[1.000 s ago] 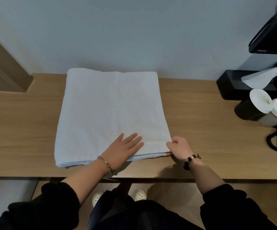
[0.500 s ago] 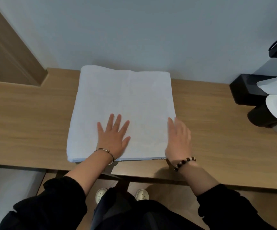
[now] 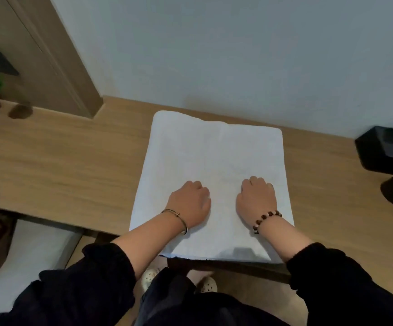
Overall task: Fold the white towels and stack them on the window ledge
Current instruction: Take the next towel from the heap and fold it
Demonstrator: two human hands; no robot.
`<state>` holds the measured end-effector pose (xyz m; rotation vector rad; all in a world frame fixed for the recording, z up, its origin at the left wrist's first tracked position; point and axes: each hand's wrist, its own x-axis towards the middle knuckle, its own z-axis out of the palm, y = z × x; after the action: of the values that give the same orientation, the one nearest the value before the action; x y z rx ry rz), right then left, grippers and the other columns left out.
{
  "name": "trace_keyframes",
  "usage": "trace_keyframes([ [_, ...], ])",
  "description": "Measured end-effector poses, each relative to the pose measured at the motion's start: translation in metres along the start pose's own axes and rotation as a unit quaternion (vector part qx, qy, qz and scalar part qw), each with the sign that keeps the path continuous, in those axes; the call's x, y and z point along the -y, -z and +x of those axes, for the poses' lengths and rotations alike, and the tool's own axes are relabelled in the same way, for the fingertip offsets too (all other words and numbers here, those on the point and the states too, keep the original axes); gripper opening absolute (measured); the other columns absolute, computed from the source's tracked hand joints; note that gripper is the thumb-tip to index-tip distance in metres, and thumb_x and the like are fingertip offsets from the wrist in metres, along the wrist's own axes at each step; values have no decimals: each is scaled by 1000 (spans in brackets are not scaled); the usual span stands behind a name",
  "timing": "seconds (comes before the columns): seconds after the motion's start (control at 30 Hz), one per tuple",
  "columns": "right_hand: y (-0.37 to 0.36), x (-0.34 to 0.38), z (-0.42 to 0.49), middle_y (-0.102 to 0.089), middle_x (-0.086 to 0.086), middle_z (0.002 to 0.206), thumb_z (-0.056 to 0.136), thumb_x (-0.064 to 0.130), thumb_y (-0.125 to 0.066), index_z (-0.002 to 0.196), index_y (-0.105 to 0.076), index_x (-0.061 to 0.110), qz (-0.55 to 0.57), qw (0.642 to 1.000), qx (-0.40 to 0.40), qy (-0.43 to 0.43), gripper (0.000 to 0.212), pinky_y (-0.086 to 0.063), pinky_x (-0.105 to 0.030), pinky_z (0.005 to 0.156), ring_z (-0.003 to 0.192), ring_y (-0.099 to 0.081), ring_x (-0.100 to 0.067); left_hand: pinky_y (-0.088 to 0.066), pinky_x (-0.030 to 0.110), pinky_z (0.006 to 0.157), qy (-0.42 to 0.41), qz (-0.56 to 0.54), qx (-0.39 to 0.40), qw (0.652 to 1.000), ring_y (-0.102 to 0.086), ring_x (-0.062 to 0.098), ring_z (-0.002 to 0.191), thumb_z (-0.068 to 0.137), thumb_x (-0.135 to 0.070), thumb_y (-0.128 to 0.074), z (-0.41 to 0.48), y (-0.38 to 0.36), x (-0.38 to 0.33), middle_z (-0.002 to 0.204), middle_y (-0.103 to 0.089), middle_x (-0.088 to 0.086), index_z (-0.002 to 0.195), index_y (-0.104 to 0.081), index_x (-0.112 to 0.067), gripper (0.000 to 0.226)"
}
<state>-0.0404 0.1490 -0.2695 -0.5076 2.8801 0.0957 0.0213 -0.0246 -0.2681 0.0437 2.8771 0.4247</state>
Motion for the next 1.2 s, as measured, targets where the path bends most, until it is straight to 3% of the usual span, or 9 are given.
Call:
trace_keyframes([
  [0.07, -1, 14, 19, -37, -10, 143, 92, 25, -16, 133, -41, 14, 29, 999, -34, 31, 49, -24, -39, 110, 130, -34, -25, -37, 36, 91, 28, 37, -50, 998, -37, 25, 124, 95, -23, -39, 28, 10, 12, 132, -46, 4, 125, -52, -18, 33],
  [0.17, 6, 38, 60, 3, -5, 160, 101, 30, -19, 151, -10, 17, 48, 996, -44, 58, 53, -1, -45, 118, 147, 2, -24, -13, 49, 114, 94, 84, -69, 990, -4, 26, 146, 101, -27, -28, 74, 25, 35, 159, -9, 2, 149, -21, -24, 49],
  [0.23, 9, 44, 93, 11, -2, 160, 102, 37, -17, 152, 0, 22, 44, 996, -37, 67, 55, 2, -47, 118, 146, 9, -22, -2, 57, 113, 114, 118, -47, 985, 13, 25, 146, 102, -38, -18, 97, 26, 53, 160, 10, -3, 152, -2, -29, 53],
  [0.33, -3, 29, 127, 14, 5, 159, 100, 46, -12, 152, 3, 30, 26, 997, 12, 78, 56, 6, -50, 117, 146, 13, -17, -1, 65, 109, 137, 138, -14, 981, 21, 20, 144, 98, -50, -9, 107, 14, 79, 157, 21, -8, 148, 13, -37, 56],
  [0.57, -18, -28, 154, 11, 6, 159, 99, 45, -13, 152, 2, 28, 53, 998, -33, -14, 58, 6, -47, 117, 146, 10, -12, 0, 64, 110, 184, 106, -54, 976, 24, 15, 143, 95, -55, -8, 109, 0, 89, 156, 24, -8, 149, 13, -34, 62],
  [0.9, -23, -58, 153, 4, 0, 160, 98, 45, -16, 152, -1, 22, 61, 988, -53, -135, 61, -3, -50, 117, 147, 4, -18, -17, 59, 111, 262, 55, -71, 961, 24, 22, 143, 95, -54, -8, 115, -2, 94, 154, 27, -11, 147, 17, -35, 61],
  [1.07, -19, -72, 148, 3, -5, 160, 98, 46, -14, 153, 1, 21, 67, 980, -26, -188, 62, -2, -51, 117, 147, 2, -23, -34, 49, 106, 333, -49, -111, 935, -2, 28, 146, 96, -53, -10, 121, 6, 102, 157, 21, -8, 145, 20, -41, 59],
  [1.13, -18, -69, 150, 8, -8, 159, 98, 44, -13, 153, 4, 18, 23, 981, -36, -192, 62, 1, -51, 117, 147, 6, -24, -20, 57, 111, 353, -45, -118, 927, 3, 29, 146, 97, -52, -9, 127, 13, 112, 157, 19, -7, 145, 20, -40, 58],
  [1.2, -14, -60, 154, 12, -10, 159, 99, 39, -16, 152, 4, 14, 0, 983, -65, -172, 62, 2, -51, 116, 146, 9, -26, -5, 61, 111, 320, 44, -127, 938, 15, 28, 145, 98, -49, -9, 136, 20, 115, 157, 20, -5, 147, 17, -35, 58],
])
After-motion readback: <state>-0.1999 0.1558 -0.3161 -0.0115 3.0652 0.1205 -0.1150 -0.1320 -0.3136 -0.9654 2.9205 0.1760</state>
